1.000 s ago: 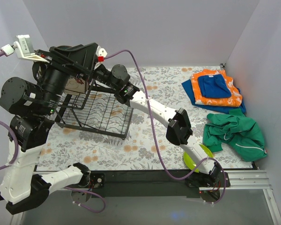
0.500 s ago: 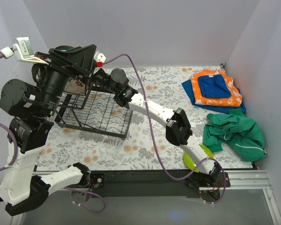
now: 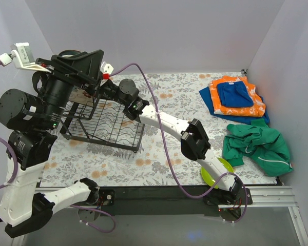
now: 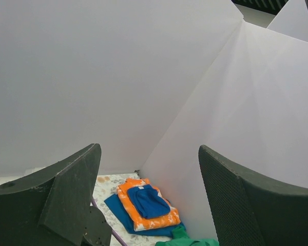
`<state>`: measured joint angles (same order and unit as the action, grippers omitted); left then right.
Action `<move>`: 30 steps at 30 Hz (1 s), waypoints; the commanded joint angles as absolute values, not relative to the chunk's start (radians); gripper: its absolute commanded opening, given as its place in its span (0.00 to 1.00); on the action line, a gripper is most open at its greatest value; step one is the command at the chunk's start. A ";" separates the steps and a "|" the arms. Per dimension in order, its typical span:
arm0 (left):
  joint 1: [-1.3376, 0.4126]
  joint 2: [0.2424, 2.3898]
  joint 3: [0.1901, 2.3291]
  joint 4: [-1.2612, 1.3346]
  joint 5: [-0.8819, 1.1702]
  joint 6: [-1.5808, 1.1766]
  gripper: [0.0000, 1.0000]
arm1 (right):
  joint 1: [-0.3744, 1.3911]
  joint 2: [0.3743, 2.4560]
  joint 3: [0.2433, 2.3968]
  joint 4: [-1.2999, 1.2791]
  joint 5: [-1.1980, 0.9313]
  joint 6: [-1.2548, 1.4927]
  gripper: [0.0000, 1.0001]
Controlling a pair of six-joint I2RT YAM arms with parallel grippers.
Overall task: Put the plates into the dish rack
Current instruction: Insert the plate into the dish rack
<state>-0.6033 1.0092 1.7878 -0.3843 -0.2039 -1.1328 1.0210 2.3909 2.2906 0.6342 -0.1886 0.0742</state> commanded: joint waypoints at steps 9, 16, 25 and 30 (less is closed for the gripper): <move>-0.598 0.997 1.779 -0.388 -0.224 -1.103 0.76 | 1.022 2.238 2.283 0.842 -0.133 0.038 0.46; -0.600 0.999 1.779 -0.390 -0.213 -1.098 0.76 | 1.022 2.182 2.215 0.854 -0.149 0.034 0.54; -0.598 1.028 1.805 -0.411 -0.169 -1.080 0.77 | 0.933 1.970 1.962 0.870 -0.300 0.077 0.66; -0.598 1.060 1.807 -0.434 -0.098 -1.074 0.79 | 0.783 1.809 1.690 0.848 -0.599 0.135 0.77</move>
